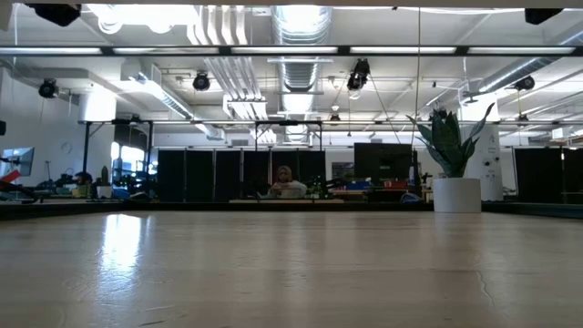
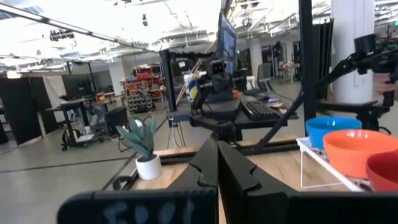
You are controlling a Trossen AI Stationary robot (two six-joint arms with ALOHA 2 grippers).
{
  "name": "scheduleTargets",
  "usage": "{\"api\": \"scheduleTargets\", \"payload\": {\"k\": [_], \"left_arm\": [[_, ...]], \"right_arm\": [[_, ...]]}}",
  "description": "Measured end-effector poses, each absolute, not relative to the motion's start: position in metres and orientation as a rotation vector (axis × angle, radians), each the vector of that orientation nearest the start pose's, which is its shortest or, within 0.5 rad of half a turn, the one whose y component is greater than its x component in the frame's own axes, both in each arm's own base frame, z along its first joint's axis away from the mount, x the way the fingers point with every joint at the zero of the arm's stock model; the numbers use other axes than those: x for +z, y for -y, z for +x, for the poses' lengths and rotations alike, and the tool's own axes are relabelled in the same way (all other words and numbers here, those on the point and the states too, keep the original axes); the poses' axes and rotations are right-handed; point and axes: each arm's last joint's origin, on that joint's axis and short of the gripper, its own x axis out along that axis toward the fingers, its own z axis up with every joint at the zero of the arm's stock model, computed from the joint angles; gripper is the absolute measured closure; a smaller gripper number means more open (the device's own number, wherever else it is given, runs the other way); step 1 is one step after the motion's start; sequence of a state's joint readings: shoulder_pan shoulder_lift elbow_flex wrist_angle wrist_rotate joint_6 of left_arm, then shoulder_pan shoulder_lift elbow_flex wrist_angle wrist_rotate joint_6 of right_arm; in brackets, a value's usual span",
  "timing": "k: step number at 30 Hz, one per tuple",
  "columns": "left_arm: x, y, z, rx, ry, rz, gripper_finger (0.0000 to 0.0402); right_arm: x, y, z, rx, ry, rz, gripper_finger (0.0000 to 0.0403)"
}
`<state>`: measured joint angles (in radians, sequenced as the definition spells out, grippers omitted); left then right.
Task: Pick & Place Mini bowls
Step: Return to Home Position
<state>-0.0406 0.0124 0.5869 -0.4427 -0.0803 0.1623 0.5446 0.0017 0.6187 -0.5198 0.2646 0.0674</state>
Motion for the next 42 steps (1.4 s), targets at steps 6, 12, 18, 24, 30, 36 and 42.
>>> {"api": "scheduleTargets", "payload": {"k": [6, 12, 18, 24, 30, 36, 42], "left_arm": [[0.286, -0.001, 0.039, 0.048, 0.101, 0.157, 0.0401], [0.273, 0.000, 0.049, 0.047, 0.093, 0.169, 0.0402], [0.261, 0.000, 0.057, 0.045, 0.077, 0.169, 0.0402], [0.246, 0.001, 0.067, 0.027, 0.080, 0.169, 0.0402], [0.229, 0.001, 0.076, 0.026, 0.075, 0.160, 0.0402], [0.215, 0.002, 0.083, 0.026, 0.080, 0.157, 0.0402], [0.204, 0.002, 0.087, 0.026, 0.087, 0.136, 0.0402]], "right_arm": [[0.285, -0.011, 0.033, 0.284, 0.061, 0.097, 0.0394], [0.265, -0.019, 0.045, 0.283, 0.021, 0.080, 0.0394], [0.248, -0.025, 0.055, 0.282, 0.008, 0.074, 0.0394], [0.228, -0.031, 0.066, 0.284, 0.011, 0.013, 0.0394], [0.209, -0.036, 0.073, 0.292, 0.002, 0.005, 0.0394], [0.195, -0.039, 0.078, 0.312, 0.001, 0.004, 0.0394], [0.184, -0.041, 0.081, 0.315, -0.018, -0.007, 0.0394]]}}
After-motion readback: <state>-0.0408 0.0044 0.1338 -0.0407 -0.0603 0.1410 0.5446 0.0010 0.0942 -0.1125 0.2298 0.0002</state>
